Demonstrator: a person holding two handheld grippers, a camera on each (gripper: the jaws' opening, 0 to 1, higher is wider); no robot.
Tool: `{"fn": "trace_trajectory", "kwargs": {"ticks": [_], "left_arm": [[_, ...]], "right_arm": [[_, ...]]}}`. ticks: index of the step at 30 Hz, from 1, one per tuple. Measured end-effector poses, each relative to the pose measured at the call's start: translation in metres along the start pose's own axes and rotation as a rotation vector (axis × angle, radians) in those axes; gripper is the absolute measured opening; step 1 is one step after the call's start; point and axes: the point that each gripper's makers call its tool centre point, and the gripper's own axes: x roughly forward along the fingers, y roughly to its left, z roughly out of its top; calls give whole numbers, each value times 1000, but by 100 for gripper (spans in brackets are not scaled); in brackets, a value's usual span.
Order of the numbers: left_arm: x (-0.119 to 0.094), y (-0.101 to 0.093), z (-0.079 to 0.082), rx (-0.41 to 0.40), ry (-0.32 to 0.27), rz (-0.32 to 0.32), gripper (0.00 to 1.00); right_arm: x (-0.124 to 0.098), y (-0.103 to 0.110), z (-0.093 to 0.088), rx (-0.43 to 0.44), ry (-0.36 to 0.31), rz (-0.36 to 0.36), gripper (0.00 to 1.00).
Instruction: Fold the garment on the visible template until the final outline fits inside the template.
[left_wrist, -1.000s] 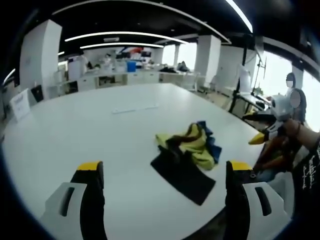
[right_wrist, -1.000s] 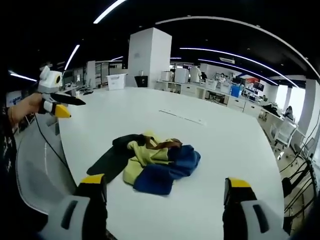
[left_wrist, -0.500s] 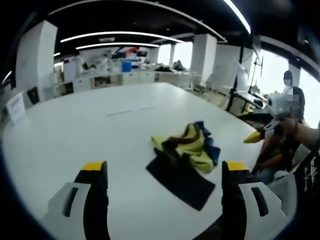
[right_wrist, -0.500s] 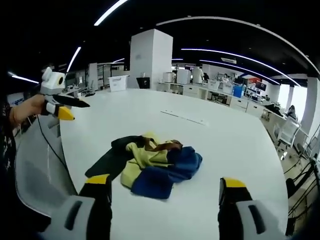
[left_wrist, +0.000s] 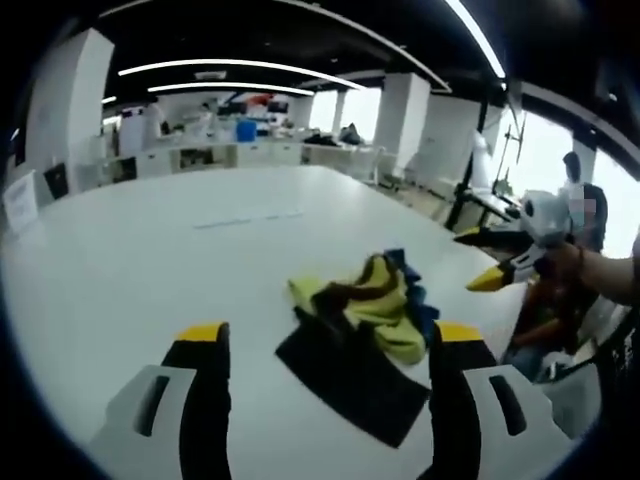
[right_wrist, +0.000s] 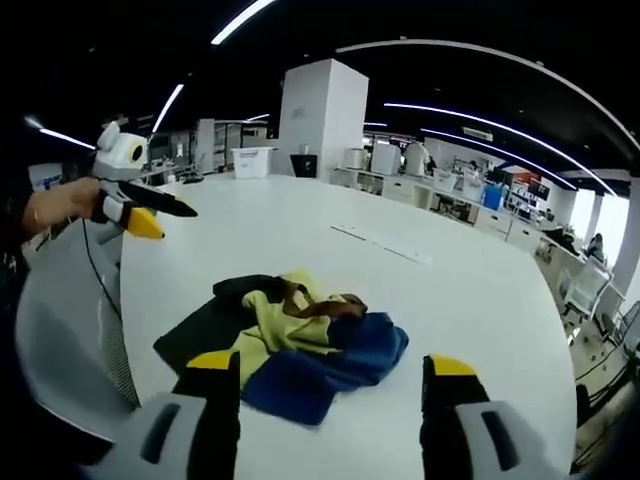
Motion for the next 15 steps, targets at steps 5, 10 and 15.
{"fn": "trace_trajectory", "kwargs": {"ticks": [5, 10, 15], "left_arm": [[9, 1, -1, -11, -4, -6, 71], [18, 2, -3, -27, 3, -11, 67], [26, 1, -7, -37, 11, -17, 63]], "right_arm": [[11, -8, 0, -18, 6, 0, 63], [19, -16, 2, -8, -4, -2, 56], [27, -19, -1, -18, 6, 8, 49]]}}
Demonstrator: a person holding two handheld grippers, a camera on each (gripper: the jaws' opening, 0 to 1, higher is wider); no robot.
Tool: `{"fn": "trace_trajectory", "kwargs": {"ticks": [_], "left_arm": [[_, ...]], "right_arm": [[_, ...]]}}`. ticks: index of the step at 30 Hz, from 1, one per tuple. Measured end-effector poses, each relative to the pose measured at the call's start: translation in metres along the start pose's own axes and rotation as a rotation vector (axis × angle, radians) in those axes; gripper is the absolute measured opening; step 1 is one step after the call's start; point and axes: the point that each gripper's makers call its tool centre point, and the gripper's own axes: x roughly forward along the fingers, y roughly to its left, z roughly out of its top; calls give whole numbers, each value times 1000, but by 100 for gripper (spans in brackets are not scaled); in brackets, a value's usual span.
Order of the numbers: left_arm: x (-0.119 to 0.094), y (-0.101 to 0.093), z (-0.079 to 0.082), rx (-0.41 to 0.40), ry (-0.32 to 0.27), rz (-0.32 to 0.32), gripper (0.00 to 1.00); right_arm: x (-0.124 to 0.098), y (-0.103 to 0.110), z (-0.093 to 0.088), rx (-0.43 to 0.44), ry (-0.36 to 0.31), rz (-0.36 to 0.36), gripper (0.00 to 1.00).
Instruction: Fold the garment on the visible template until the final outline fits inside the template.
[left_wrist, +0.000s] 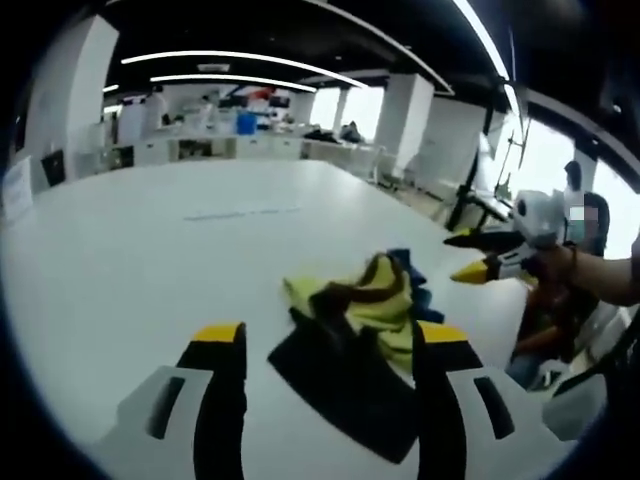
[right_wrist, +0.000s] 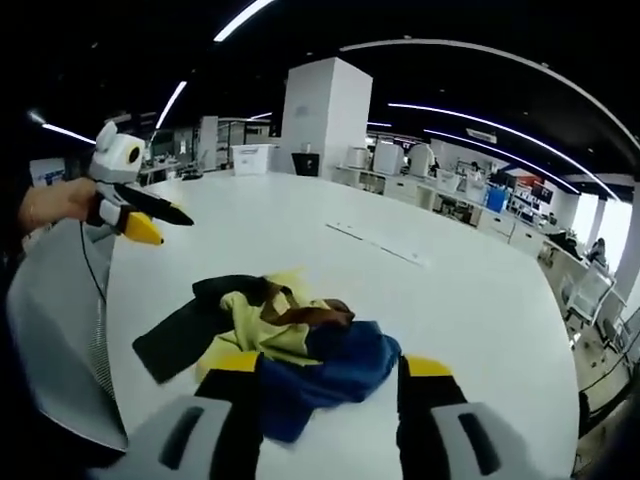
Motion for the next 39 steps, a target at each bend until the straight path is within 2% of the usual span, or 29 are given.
{"fn": "trace_trajectory", "kwargs": {"ticks": [7, 13, 17, 21, 28, 39], "left_arm": [[13, -2, -3, -31, 6, -23, 58], [23, -2, -7, -46, 17, -33, 50], [31, -1, -12, -62, 32, -33, 43], [39, -3, -17, -77, 45, -45, 37], [51, -5, -23, -67, 73, -53, 30], [68, -4, -37, -88, 118, -60, 21]], "right_arm": [[13, 0, -6, -30, 27, 20, 41], [23, 4, -5, -59, 23, 46, 30], [30, 5, -4, -78, 21, 56, 28], [37, 6, -4, -95, 21, 68, 21], [49, 9, -6, -119, 31, 96, 13], [61, 8, -22, -121, 86, 111, 7]]}}
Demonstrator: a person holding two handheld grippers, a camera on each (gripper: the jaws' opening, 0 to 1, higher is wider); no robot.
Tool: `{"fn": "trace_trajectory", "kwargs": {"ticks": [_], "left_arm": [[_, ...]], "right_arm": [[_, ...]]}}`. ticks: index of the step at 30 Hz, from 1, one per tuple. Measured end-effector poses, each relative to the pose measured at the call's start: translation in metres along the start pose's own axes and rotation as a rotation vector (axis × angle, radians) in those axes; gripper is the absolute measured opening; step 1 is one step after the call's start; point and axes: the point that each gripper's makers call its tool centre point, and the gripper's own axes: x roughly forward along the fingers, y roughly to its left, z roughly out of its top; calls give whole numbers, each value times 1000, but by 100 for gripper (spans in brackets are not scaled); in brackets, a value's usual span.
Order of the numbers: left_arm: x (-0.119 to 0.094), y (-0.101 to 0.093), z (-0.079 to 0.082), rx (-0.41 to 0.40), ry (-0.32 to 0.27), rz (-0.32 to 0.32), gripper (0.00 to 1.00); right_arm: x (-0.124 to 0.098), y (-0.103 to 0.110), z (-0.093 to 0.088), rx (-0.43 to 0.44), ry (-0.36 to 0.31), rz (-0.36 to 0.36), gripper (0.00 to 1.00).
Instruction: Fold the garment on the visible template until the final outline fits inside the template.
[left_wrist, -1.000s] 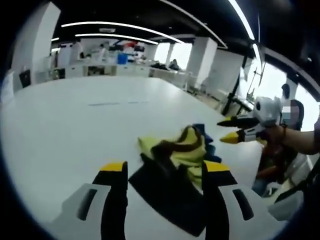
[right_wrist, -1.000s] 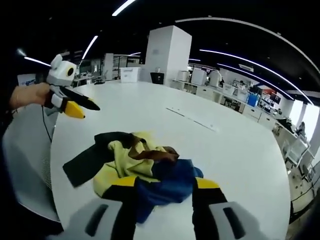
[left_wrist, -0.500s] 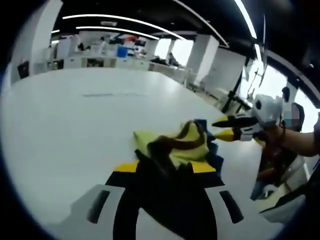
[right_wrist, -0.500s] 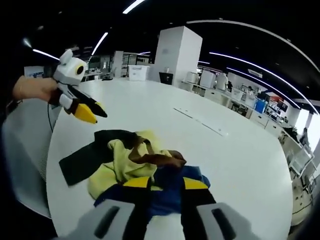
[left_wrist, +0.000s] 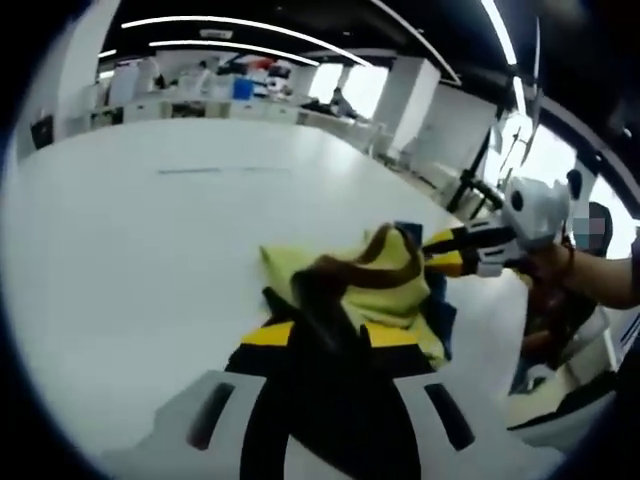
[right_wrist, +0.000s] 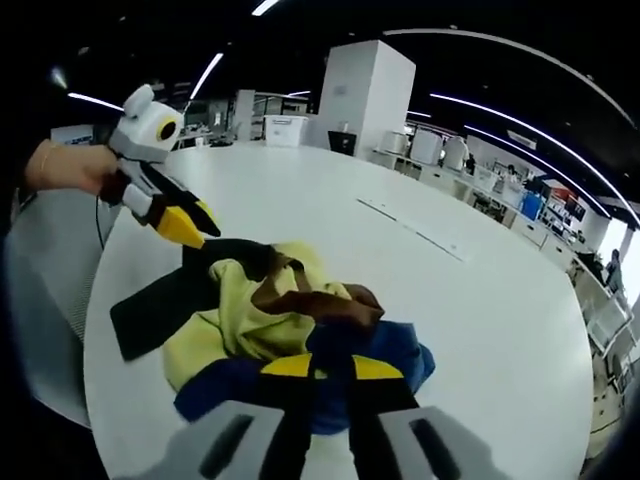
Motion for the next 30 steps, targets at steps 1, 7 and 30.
{"fn": "trace_trajectory", "kwargs": {"ticks": [1, 7, 30], "left_arm": [[1, 0, -1, -4, 2, -2, 19], [7, -1, -9, -29, 29, -12, 11], [-11, 1, 8, 34, -6, 12, 0]], "right_arm": [[0, 0, 0, 0, 1, 0, 6], [4, 1, -2, 15, 6, 12, 1], [-11, -7, 3, 17, -5, -42, 0]]}}
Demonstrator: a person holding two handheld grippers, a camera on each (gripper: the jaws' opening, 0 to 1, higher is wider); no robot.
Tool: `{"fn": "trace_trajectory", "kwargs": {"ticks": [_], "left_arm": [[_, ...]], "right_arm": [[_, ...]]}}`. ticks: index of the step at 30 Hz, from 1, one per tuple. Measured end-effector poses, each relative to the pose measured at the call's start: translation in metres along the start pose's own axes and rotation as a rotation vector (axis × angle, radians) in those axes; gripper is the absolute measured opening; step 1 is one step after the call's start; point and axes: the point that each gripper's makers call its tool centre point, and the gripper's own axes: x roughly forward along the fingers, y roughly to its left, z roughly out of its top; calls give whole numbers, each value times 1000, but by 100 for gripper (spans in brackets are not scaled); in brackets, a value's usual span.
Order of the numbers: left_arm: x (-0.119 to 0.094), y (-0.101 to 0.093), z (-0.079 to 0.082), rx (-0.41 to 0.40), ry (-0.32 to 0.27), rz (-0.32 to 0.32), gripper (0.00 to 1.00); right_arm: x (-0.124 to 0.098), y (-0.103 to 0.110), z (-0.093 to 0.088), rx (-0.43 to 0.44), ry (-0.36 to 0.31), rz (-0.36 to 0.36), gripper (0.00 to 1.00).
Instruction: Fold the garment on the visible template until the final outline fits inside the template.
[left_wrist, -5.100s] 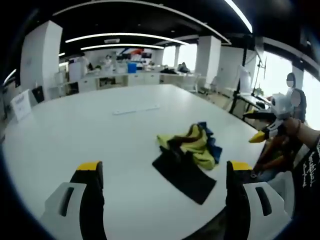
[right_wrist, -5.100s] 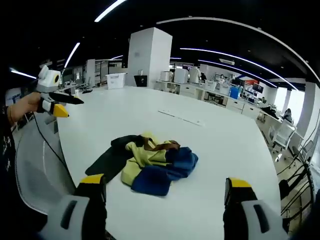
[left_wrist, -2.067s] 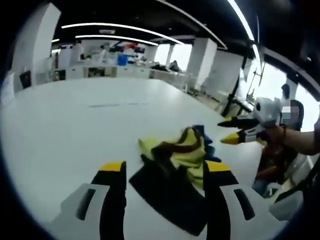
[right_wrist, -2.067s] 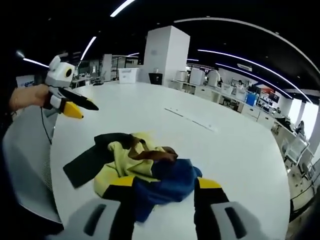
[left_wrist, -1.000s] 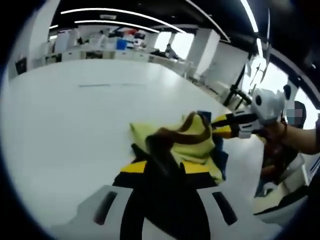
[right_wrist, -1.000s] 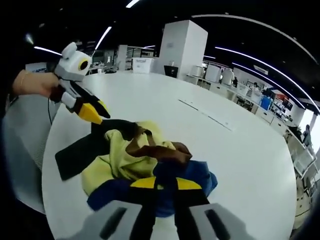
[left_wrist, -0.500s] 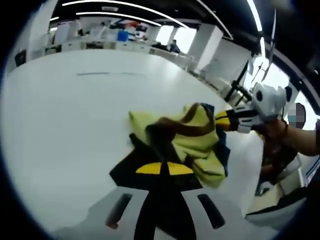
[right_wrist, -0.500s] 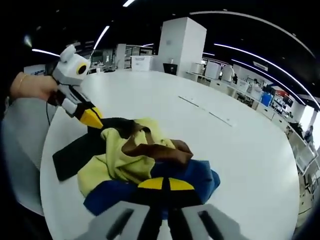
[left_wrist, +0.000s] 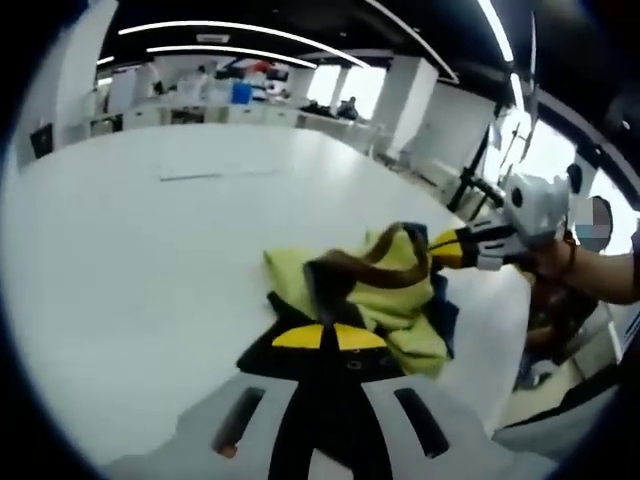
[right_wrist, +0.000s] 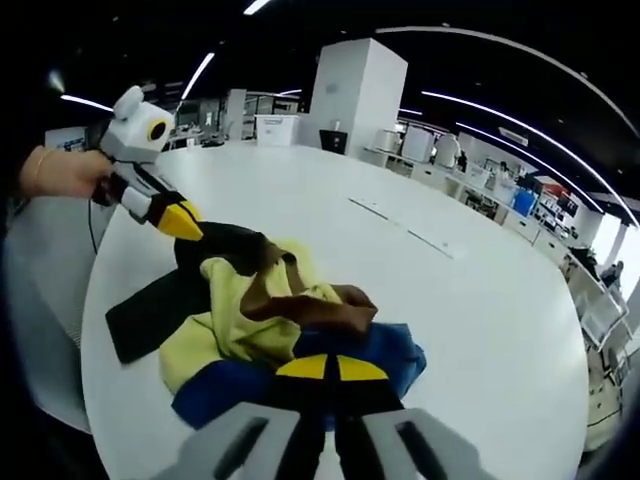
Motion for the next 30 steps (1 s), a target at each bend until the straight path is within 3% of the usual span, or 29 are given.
{"fn": "trace_trajectory", "kwargs": {"ticks": [8, 16, 18, 27, 30], "left_arm": [[-11, 6, 19, 24, -47, 17, 0], [-21, 13, 52, 38, -120, 38, 0], [-23, 12, 62, 64, -137, 39, 0], [-31, 15, 105, 143, -199, 41, 0], [-31, 21, 116, 156, -195, 56, 0]], "right_arm": [[-11, -10, 7, 11, -15, -31, 0], [-24, -28, 22, 9, -34, -77, 0], [-27, -33, 33, 7, -87, -87, 0], [-34, -56, 51, -27, -107, -135, 0], [-35, -64, 56, -20, -111, -147, 0]]}}
